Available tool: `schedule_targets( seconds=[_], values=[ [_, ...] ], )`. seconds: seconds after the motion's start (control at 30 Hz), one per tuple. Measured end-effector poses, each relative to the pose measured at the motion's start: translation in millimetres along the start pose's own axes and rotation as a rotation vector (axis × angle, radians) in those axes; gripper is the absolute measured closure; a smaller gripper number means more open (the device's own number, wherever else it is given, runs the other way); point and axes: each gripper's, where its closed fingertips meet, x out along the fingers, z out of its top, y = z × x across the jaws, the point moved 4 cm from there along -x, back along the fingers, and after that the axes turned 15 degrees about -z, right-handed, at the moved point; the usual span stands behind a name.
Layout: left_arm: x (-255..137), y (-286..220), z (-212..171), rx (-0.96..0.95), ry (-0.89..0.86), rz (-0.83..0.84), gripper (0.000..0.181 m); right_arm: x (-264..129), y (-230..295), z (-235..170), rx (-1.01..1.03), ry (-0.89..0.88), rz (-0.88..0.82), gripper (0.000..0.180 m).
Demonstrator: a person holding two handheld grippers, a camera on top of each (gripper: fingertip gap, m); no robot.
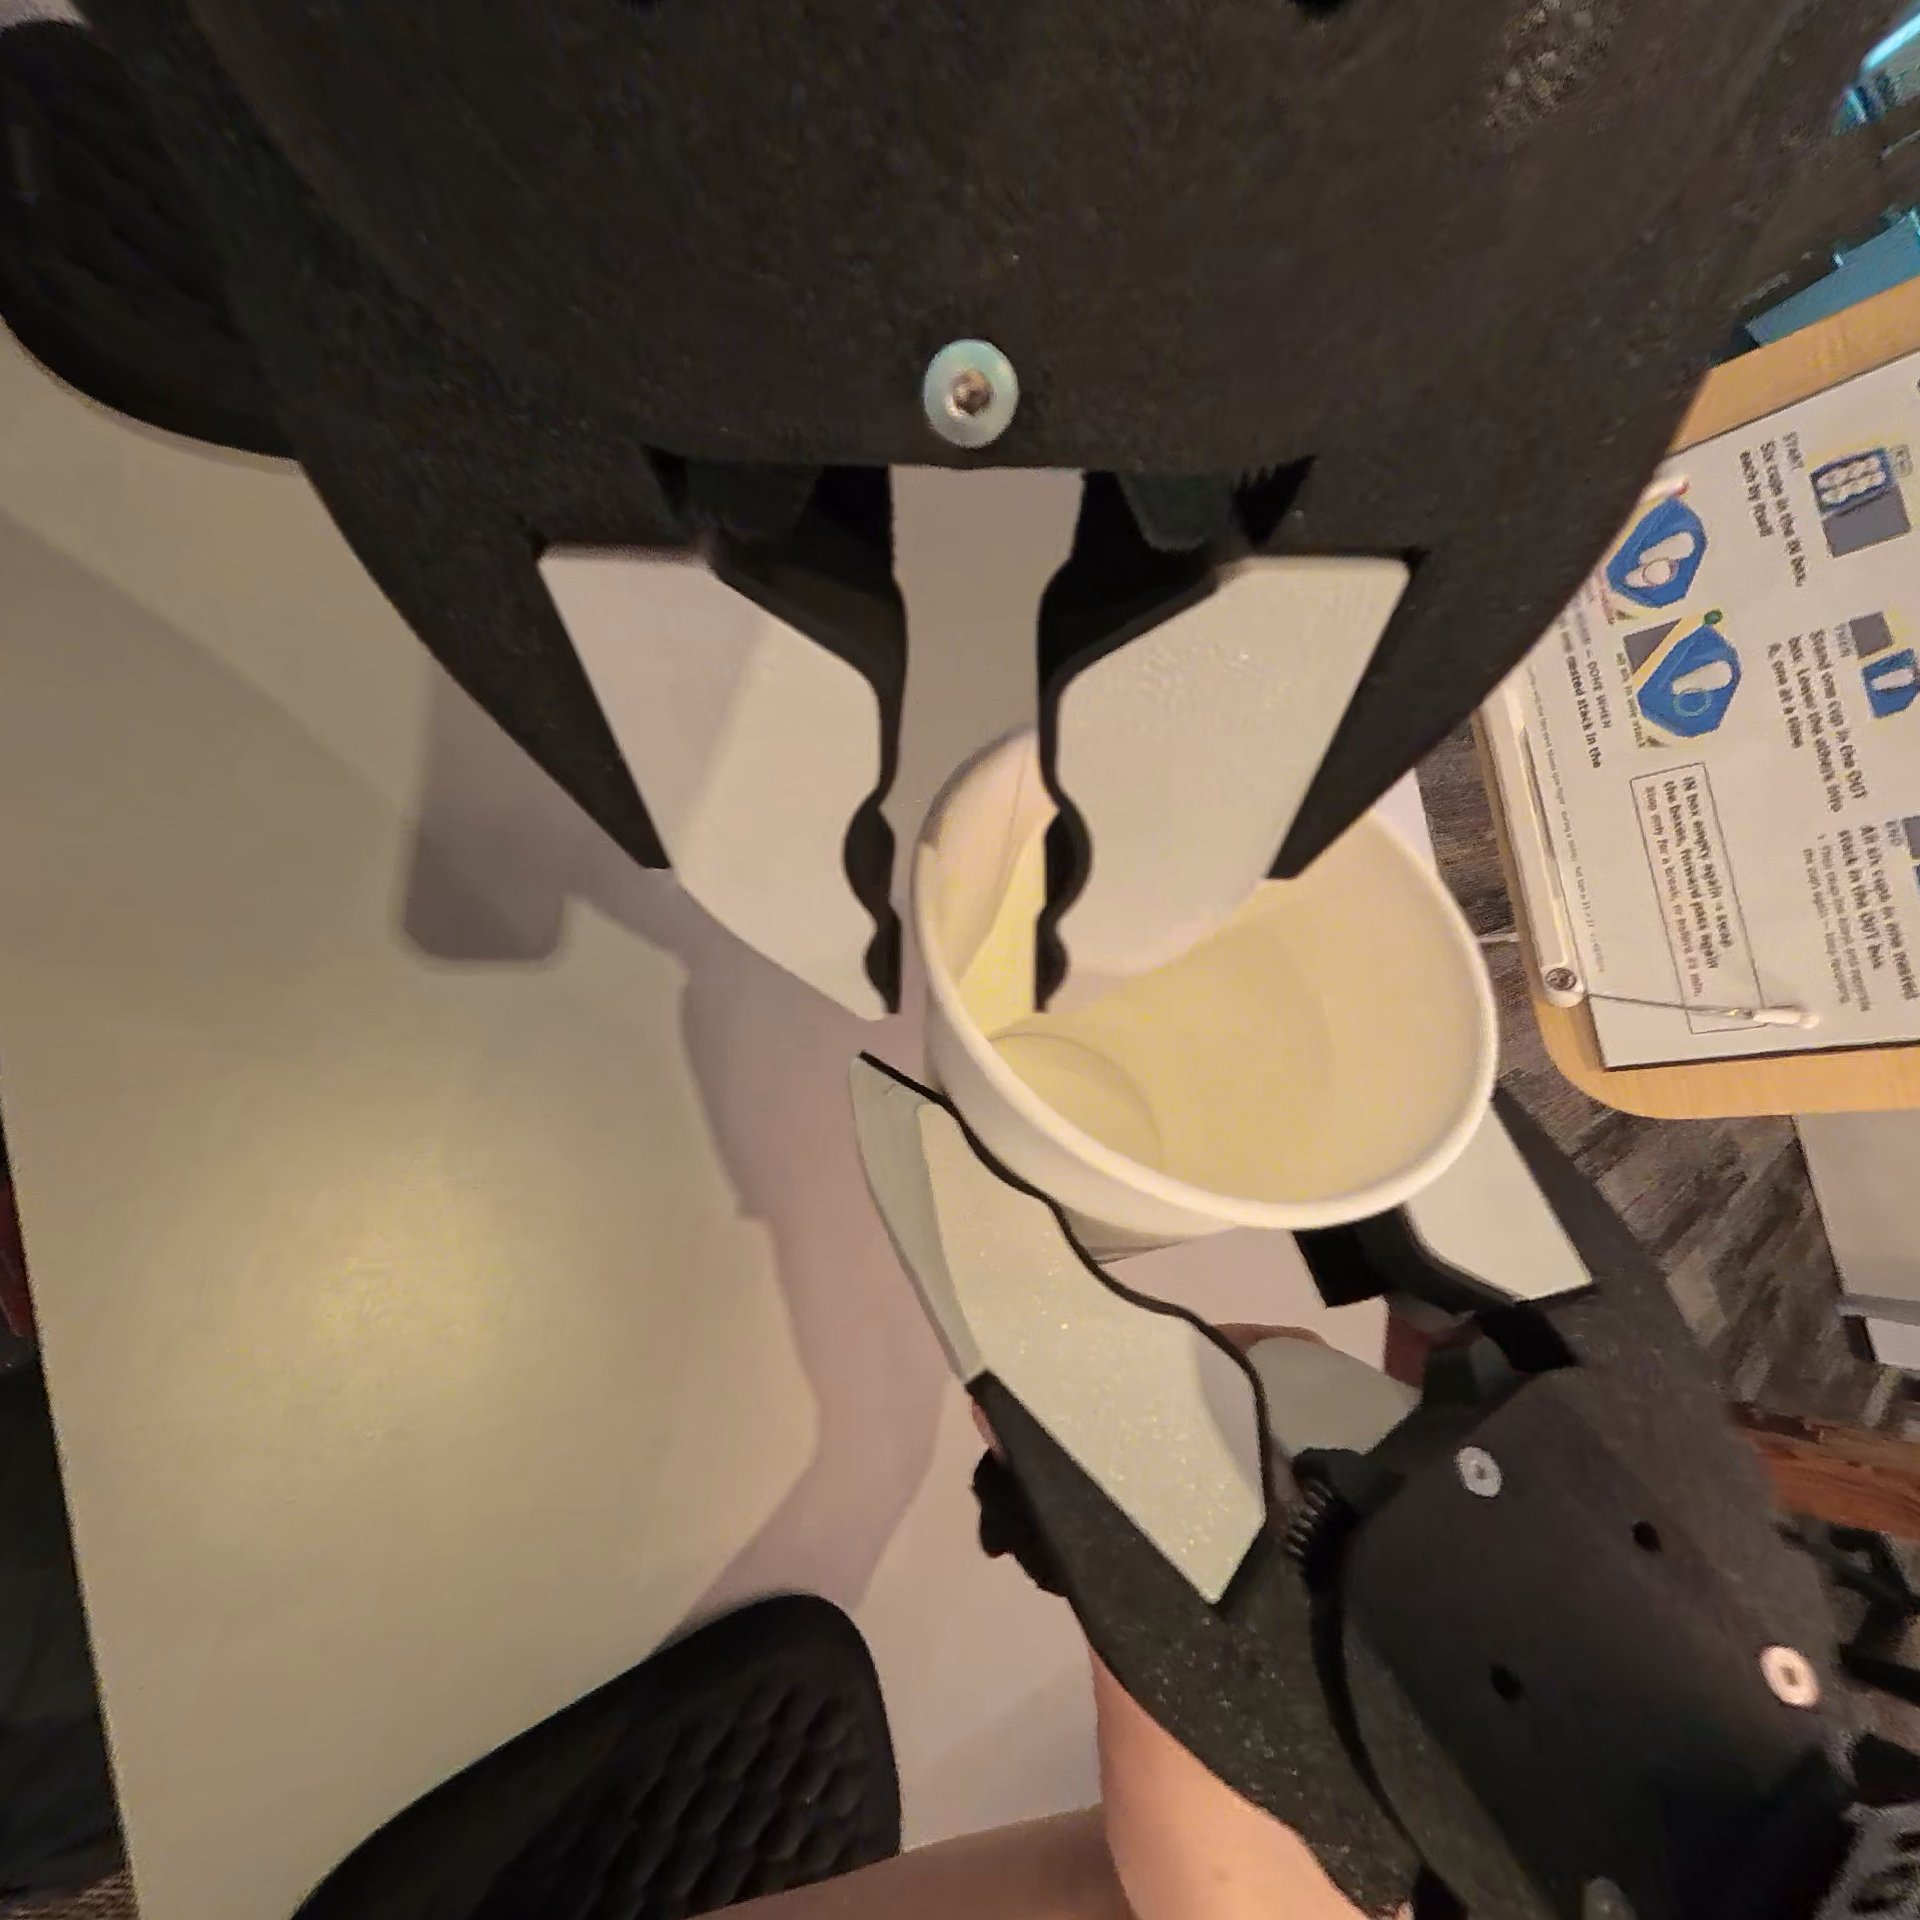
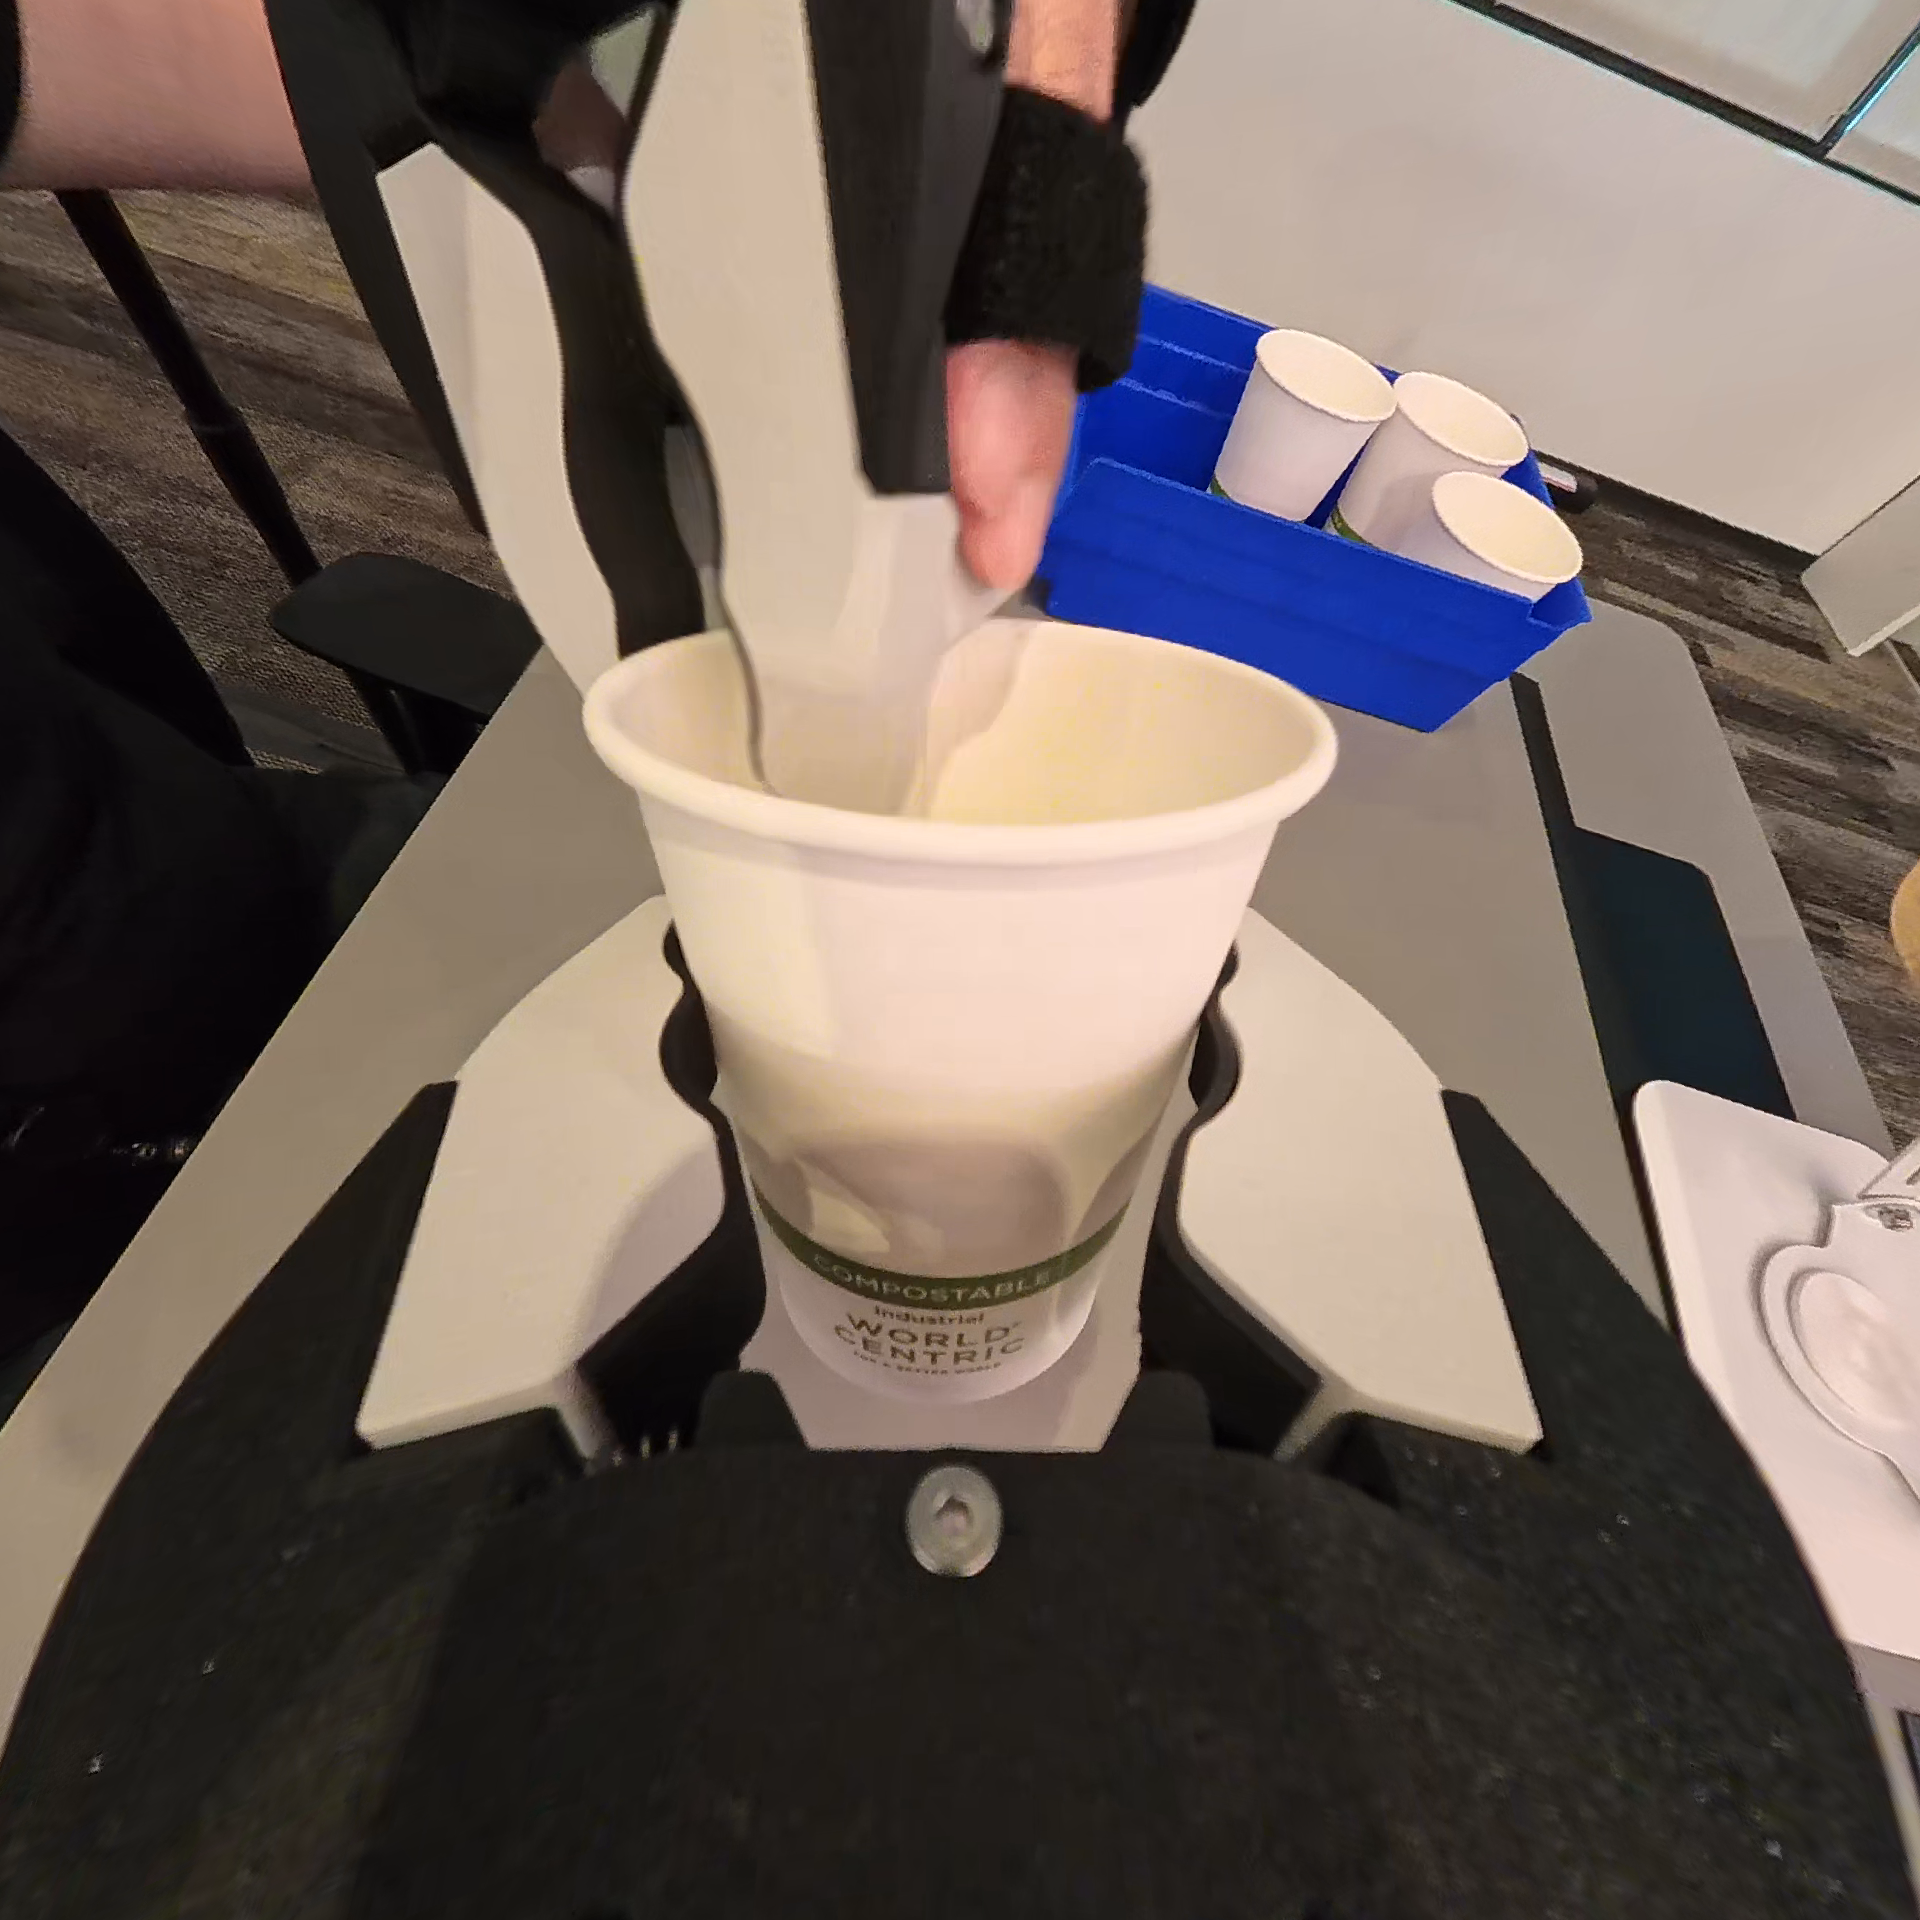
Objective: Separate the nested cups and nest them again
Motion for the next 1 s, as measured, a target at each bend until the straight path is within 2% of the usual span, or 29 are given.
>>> schedule_targets(
  seconds=[0.17,0.27,0.33,0.43,0.53,0.6,0.67,0.77,0.9,1.0],
  values=[
    [-14.1,11.2,-3.6,-0.074,-0.081,0.110,0.135,-10.4,-16.3,-9.7,0.003,0.044,-0.064,0.089],
    [-33.8,20.9,-16.5,-0.136,-0.129,0.241,0.126,-46.2,-48.7,-22.7,0.013,0.105,-0.220,0.089],
    [-42.4,23.6,-31.0,-0.195,-0.137,0.285,0.126,-90.7,-79.8,-29.2,0.073,0.088,-0.395,0.089],
    [-39.6,19.8,-51.4,-0.266,-0.125,0.274,0.128,-185.7,-130.2,-42.7,0.218,-0.040,-0.798,0.089],
    [-28.1,12.2,-68.5,-0.282,-0.043,0.257,0.128,-288.4,-157.8,-86.4,0.322,-0.079,-1.247,0.089],
    [-22.0,7.7,-73.3,-0.278,-0.010,0.245,0.128,-335.3,-158.4,-125.6,0.355,-0.018,-1.413,0.089],
    [-18.4,4.5,-73.7,-0.279,-0.009,0.224,0.134,-368.2,-154.4,-159.0,0.411,-0.004,-1.513,0.089],
    [-18.0,5.6,-70.8,-0.277,-0.024,0.225,0.135,-396.9,-146.7,-190.5,0.504,-0.087,-1.580,0.089],
    [-20.0,8.0,-66.8,-0.277,-0.033,0.227,0.135,-408.5,-141.7,-219.1,0.613,-0.169,-1.580,0.089],
    [-21.0,7.5,-63.6,-0.267,-0.027,0.229,0.135,-407.9,-143.0,-237.3,0.642,-0.130,-1.602,0.089]
  ],
)
